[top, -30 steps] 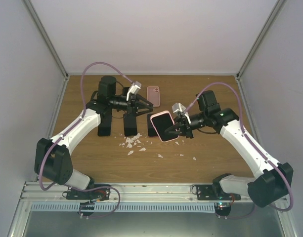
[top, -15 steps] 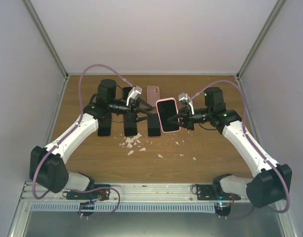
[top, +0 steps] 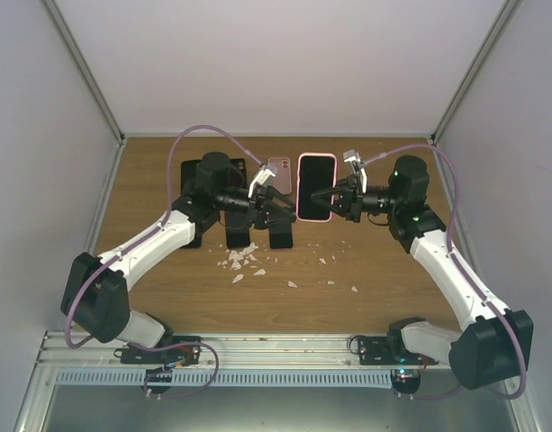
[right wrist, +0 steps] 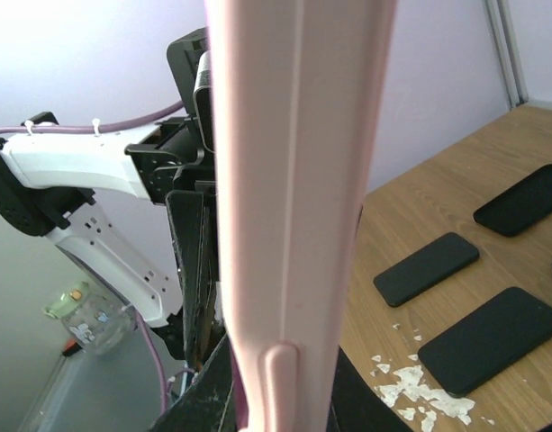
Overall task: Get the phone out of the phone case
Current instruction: Remove the phone case from the phone.
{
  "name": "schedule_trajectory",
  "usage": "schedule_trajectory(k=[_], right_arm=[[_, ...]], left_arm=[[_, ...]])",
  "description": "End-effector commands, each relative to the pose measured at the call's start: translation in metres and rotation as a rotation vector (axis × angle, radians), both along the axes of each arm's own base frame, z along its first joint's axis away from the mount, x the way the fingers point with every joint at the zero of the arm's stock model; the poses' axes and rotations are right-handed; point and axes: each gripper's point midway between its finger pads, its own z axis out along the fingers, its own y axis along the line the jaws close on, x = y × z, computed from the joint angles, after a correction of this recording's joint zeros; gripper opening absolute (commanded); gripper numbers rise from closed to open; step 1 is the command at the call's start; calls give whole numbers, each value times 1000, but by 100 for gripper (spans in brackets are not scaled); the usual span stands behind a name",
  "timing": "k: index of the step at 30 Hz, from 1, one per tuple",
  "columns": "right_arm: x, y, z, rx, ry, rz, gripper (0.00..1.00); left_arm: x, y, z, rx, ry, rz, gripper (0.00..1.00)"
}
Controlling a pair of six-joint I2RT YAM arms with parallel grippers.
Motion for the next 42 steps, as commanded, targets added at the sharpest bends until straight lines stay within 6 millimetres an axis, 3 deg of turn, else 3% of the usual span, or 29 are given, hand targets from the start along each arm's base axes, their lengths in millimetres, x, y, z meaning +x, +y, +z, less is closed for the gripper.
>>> schedule_trajectory(k=[1, 5, 9, 15, 20, 25, 34, 35, 39, 42], right_arm=[[-8, -2, 33, 93, -54, 11, 0], [-6, -2, 38, 106, -50, -1, 1], [-6, -3, 34, 109, -35, -2, 1], [-6, -3, 34, 106, -39, -2, 7], [0, -7, 40, 92, -55, -8, 24], [10, -14, 46, 80, -61, -28, 26], [12, -16, 40, 59, -48, -45, 2], [12, -16, 41, 59, -49, -48, 0], [11, -18, 47, 68, -52, -65, 1], [12, -21, 50, 85, -36, -75, 1]], left_arm=[[-7, -18, 27, -76, -46, -73, 53], [-6, -25, 35, -94, -33, -81, 46], [-2, -28, 41, -107, -30, -76, 28], [-2, -29, 34, -87, -26, -80, 0], [-10, -25, 22, -57, -44, -106, 0], [-18, -20, 13, -37, -55, -128, 0], [-12, -20, 6, -13, -52, -96, 0], [-11, -20, 4, -9, -53, -92, 2], [-4, -15, -4, 16, -61, -54, 32], [-4, -12, -11, 37, -63, -30, 33]])
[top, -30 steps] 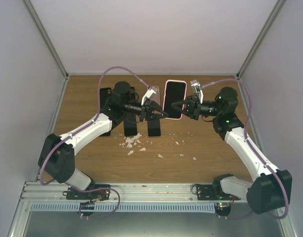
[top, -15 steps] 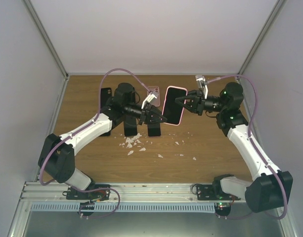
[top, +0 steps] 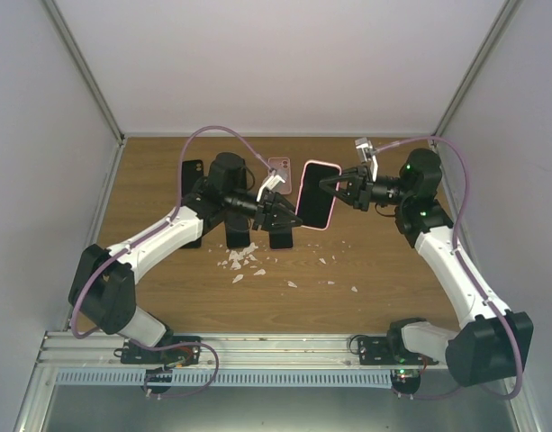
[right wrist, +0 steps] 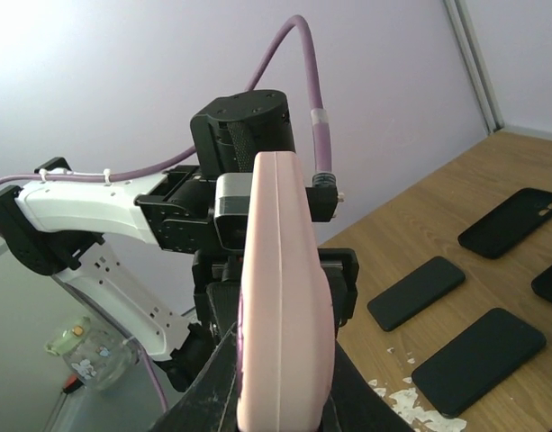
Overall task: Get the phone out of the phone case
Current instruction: Remove the phone case from the phone.
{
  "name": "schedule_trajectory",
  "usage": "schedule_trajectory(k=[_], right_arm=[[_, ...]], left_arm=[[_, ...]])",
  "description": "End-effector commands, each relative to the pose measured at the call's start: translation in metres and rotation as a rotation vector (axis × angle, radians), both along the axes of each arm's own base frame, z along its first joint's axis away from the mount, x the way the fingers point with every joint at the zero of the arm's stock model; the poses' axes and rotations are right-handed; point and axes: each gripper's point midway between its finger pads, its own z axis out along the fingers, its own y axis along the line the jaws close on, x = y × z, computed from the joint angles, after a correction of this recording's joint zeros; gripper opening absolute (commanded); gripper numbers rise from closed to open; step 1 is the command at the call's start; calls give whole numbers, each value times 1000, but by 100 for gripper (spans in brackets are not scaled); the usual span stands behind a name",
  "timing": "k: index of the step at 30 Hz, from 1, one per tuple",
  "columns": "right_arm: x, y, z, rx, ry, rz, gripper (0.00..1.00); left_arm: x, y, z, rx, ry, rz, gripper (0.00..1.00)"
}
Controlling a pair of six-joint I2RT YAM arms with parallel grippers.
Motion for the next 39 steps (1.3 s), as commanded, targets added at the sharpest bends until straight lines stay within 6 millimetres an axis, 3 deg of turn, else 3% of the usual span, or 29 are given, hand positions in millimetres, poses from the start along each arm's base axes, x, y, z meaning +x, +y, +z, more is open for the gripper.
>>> schedule_trajectory(k=[1, 10, 21, 29, 39], right_arm=[[-3, -7, 24, 36, -58, -25, 1], [-8, -8, 25, 51, -45, -10, 1], [-18, -7, 27, 76, -12, 47, 1], [-26, -6, 19, 113, 108, 104, 0], [-36, -8, 19, 192, 247, 140, 1]], left_arm=[[-1, 7, 2, -3, -60, 32, 33], [3, 7, 0, 6, -51, 49, 28], [12, 11, -2, -11, -72, 71, 12], [21, 11, -5, 6, -111, 107, 0], [37, 12, -9, 47, -163, 171, 0]])
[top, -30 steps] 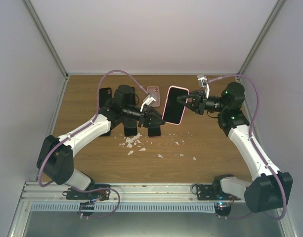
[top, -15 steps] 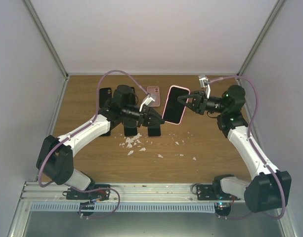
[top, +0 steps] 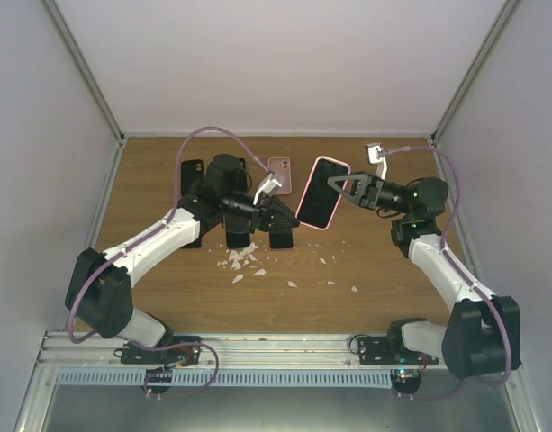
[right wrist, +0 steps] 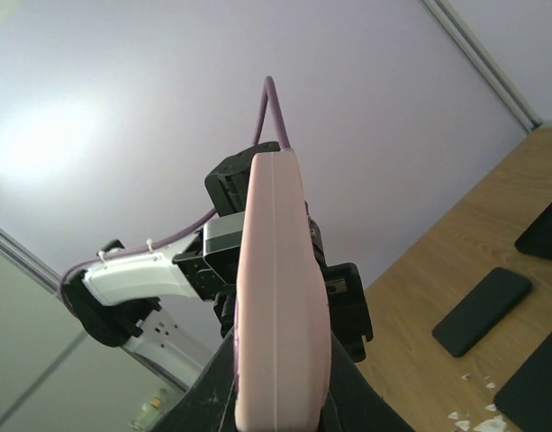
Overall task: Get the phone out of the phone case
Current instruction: Remove the phone case from the phone.
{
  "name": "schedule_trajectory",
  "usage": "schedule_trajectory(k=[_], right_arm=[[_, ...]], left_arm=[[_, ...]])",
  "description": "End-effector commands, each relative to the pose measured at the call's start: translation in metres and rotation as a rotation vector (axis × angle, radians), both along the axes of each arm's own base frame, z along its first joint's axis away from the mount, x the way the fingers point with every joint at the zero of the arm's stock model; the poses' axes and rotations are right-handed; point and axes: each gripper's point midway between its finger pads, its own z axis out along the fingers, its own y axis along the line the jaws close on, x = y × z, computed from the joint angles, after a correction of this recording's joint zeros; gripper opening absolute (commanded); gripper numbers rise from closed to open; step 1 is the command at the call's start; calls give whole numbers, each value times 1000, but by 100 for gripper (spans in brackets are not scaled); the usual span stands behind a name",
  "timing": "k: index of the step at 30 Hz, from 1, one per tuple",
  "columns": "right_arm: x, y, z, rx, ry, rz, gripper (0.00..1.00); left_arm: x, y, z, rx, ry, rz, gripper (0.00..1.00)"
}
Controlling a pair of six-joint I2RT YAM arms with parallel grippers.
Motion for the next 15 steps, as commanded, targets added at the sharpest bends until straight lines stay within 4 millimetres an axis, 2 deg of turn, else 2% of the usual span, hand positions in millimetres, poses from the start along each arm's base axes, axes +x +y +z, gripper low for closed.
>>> schedule_trajectory(k=[1, 15], right_arm=[[-41, 5, 23, 26, 43, 158, 1], [-66, 8, 28, 54, 44, 214, 1]], left_arm=[[41, 4, -5, 45, -108, 174, 0], [67, 10, -14, 92, -115, 272, 0]])
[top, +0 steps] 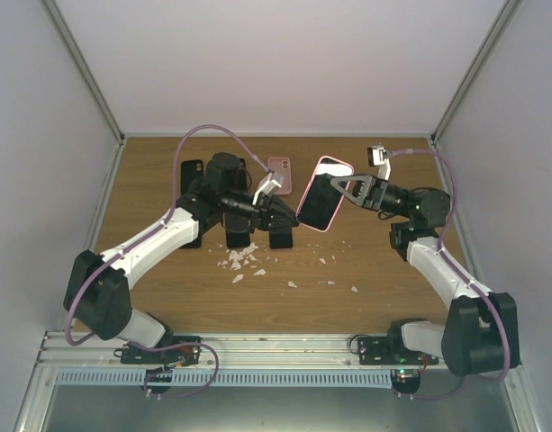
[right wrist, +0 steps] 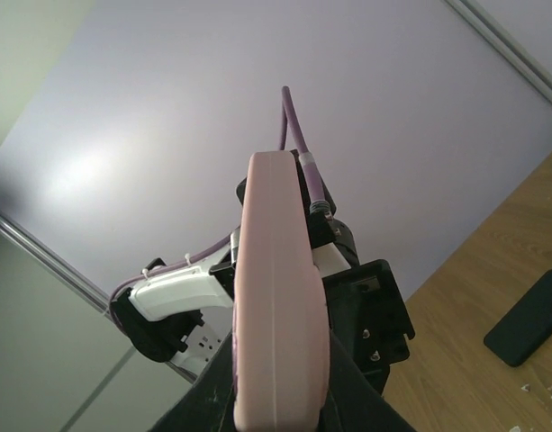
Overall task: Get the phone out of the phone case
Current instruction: Remove the phone case from the phone.
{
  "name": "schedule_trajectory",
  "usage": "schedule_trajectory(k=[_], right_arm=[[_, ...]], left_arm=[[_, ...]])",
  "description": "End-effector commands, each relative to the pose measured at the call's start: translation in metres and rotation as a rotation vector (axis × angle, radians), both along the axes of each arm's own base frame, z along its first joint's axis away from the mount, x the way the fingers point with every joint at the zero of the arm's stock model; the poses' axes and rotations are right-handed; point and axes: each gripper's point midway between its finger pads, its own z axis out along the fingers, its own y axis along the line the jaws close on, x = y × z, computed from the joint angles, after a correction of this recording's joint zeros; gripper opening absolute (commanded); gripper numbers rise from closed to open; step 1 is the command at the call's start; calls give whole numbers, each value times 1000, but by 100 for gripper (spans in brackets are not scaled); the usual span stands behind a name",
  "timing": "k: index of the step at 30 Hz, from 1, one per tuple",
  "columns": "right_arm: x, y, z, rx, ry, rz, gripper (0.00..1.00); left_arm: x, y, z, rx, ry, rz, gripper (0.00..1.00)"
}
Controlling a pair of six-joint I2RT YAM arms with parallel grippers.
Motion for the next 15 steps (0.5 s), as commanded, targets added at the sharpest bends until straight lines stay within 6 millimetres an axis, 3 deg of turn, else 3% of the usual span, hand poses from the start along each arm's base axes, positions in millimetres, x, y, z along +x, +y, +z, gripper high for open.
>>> schedule_trajectory(k=[1, 10, 15], right_arm=[[-57, 13, 18, -34, -53, 184, 1], [-67, 20, 14, -73, -141, 213, 0], [-69, 28, 5, -129, -184, 237, 0]], left_arm=[[70, 10, -22, 96, -45, 291, 0], [84, 11, -12, 89, 24, 351, 0], [85, 8, -2, 57, 50, 331, 6]])
